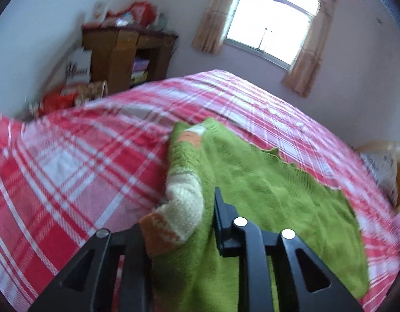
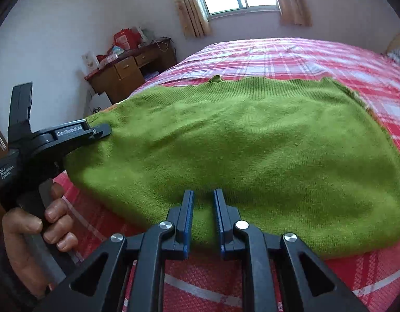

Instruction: Fold small clothes

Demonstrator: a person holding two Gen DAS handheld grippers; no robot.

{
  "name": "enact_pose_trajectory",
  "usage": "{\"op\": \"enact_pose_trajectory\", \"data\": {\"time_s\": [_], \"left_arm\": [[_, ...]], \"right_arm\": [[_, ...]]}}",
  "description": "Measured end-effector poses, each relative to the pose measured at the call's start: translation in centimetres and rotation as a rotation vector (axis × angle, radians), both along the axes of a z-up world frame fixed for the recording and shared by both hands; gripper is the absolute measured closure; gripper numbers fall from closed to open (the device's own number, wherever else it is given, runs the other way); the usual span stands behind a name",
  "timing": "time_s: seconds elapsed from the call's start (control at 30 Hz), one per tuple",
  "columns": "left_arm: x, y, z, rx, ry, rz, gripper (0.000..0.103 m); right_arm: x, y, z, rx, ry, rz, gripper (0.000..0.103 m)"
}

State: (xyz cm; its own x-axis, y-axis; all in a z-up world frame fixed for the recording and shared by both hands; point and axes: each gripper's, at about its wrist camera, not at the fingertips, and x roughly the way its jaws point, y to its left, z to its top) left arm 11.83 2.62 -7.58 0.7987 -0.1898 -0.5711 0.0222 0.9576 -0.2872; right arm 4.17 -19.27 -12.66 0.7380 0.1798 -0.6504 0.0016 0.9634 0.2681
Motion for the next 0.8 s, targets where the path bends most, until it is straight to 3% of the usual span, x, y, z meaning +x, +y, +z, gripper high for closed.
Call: {"op": "enact_pose_trajectory", "data": {"time_s": [0.17, 0.27, 0.43, 0.67, 0.8], "left_arm": [[-1.3, -3.8, 2.1, 0.128, -0.108, -0.11, 0.082], [-2.3, -6.3, 3.1, 0.177, -0.16, -0.202, 0.082], [-4.5, -10.5, 3.2, 0.25, -0.201, -0.365, 0.083], [-5.4, -15.2, 0.6, 0.374, -0.12, -0.478, 0.083], [-5.2, -14.9, 0.5, 0.365, -0.098, -0.488, 0.083]], "right_arm": [[-0.2, -0.5, -0.2, 0.047, -0.007, 0.002, 0.087], [-0.7, -2.0, -0.1, 0.139, -0.022, -0.003, 0.087], [-3.1, -6.6, 0.9, 0.223, -0.066, -0.132, 0.087], [-4.3, -11.7, 0.3, 0.251, -0.03, -0.221, 0.087], [-4.3, -12.0, 0.4, 0.241, -0.016, -0.209, 0.087]]}}
